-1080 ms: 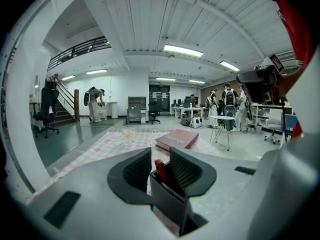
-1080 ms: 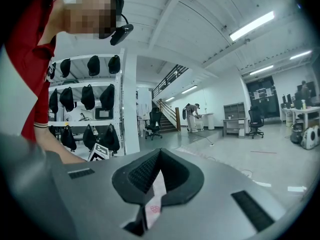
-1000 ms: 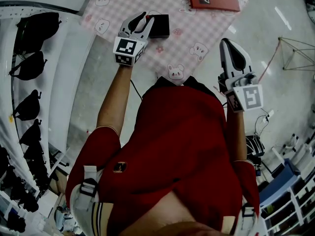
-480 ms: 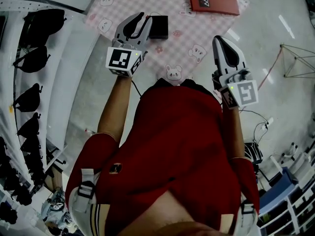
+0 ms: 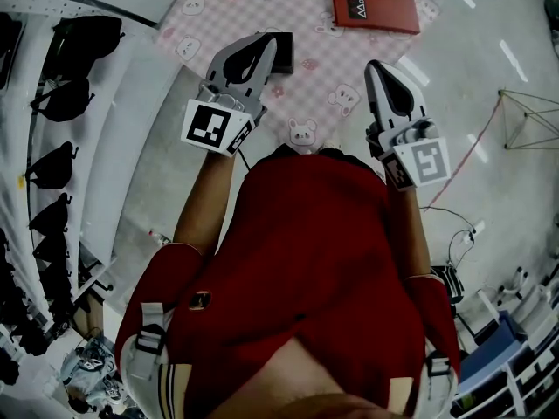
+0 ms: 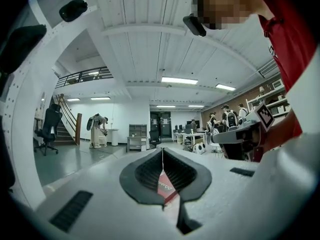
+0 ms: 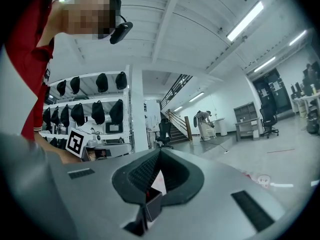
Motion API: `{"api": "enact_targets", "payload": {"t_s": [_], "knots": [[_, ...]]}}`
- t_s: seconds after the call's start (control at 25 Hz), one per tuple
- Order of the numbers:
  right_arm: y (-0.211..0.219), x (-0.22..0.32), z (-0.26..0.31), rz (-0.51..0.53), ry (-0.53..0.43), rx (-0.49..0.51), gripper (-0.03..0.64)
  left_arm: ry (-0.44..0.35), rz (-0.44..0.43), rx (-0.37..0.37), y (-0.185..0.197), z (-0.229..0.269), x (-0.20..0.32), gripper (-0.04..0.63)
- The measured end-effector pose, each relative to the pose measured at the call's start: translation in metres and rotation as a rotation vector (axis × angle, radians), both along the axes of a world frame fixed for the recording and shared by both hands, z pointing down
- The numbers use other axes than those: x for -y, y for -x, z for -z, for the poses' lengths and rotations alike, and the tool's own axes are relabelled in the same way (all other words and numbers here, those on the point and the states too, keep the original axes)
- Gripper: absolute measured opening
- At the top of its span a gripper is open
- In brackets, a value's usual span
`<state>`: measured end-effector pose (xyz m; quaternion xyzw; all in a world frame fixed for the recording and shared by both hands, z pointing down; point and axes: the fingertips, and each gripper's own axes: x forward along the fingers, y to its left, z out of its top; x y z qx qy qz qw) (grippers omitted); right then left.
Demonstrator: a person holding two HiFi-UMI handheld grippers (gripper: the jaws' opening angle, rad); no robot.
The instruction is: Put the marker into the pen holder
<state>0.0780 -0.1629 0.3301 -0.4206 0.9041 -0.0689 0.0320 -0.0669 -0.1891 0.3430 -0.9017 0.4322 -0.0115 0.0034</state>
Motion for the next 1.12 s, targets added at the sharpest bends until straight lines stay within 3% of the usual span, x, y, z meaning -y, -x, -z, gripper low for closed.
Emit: {"api": "enact_targets", "payload": {"t_s": [0.48, 1.12], "knots": [[0.007, -0.004, 0.011, 0.067, -0.037, 0.014, -0.001, -0.019, -0.019, -0.018, -0.022, 0.022, -0.018, 0.008], [0.012, -0.008, 0.010, 0.131, -0.051, 0.002, -0.002, -0.022, 0.031, -0.017, -0.018, 0.024, -0.021, 0.008]]}}
